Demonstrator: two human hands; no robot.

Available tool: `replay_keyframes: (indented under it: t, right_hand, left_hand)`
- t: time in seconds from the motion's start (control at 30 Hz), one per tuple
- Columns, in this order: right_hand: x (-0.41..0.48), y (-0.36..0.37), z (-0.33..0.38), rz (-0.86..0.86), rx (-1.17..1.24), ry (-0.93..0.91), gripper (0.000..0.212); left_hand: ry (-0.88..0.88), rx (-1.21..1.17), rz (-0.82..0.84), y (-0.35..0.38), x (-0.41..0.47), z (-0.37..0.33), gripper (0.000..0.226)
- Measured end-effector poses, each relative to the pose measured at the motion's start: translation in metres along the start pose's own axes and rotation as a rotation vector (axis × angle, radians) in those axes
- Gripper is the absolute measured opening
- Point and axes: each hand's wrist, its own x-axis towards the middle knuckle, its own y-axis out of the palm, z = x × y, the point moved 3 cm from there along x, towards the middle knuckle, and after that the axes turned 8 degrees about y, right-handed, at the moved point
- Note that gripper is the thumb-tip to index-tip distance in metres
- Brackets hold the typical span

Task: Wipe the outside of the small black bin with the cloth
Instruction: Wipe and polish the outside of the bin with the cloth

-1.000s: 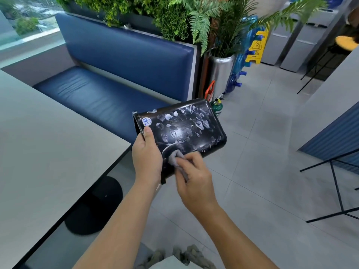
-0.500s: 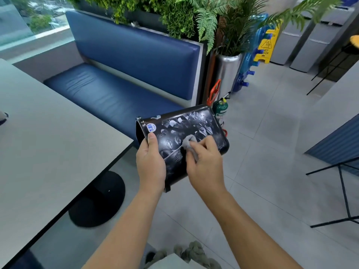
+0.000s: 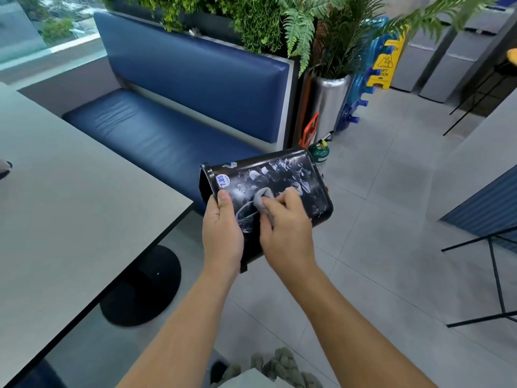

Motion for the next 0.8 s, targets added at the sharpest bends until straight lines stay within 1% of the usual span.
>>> replay_keyframes:
  t: [0.1,0.13,0.17,0.23,0.3,0.4,0.47,0.53,0.67,0.73,0.8]
  right_hand:
    - [-0.033,0.013,0.017,0.156,0.009,-0.098,0.024]
    - [-0.043,0.013,0.016,0.185,-0.007,-0.112,0.026]
    - [-0.045,0.012,0.01,0.189,-0.014,-0.103,0.025]
    - [-0.035,0.011,-0.007,0.125,-0.008,-0.046,0.02]
    - [-0.024,0.011,-0.016,0.084,-0.024,-0.03,0.016]
    - [-0.035,0.017,0.0,0.158,0.034,-0.086,0.023]
    - [-0.045,0.022,0.012,0.207,0.07,-0.121,0.029]
    - [-0.036,0.026,0.016,0.191,0.093,-0.122,0.029]
    - [0.002,0.019,0.004,0.09,0.078,-0.055,0.019]
    - [0.002,0.013,-0.002,0.072,0.053,-0.064,0.018]
    - [-0.018,0.013,0.002,0.095,0.053,-0.103,0.02]
  left_hand:
    - [-0.016,-0.023,-0.017,-0.003,0.001,-0.002,0.031]
    - [-0.031,-0.038,-0.022,-0.005,0.0,-0.001,0.03]
    - [-0.034,-0.042,-0.029,-0.007,0.001,0.001,0.029]
    - [-0.023,-0.028,-0.038,-0.011,0.002,0.003,0.028]
    - [-0.014,-0.033,-0.041,-0.012,0.005,0.005,0.028]
    - [-0.021,-0.06,-0.051,-0.014,0.01,0.002,0.029]
    - [-0.056,-0.103,-0.054,-0.014,0.011,0.0,0.031]
    - [-0.09,-0.124,-0.046,-0.014,0.01,0.0,0.033]
    - [-0.104,-0.124,-0.023,-0.015,0.006,-0.004,0.035]
    - [-0.095,-0.123,-0.019,-0.015,0.008,-0.007,0.034]
    - [-0.078,-0.117,-0.032,-0.016,0.011,-0.009,0.033]
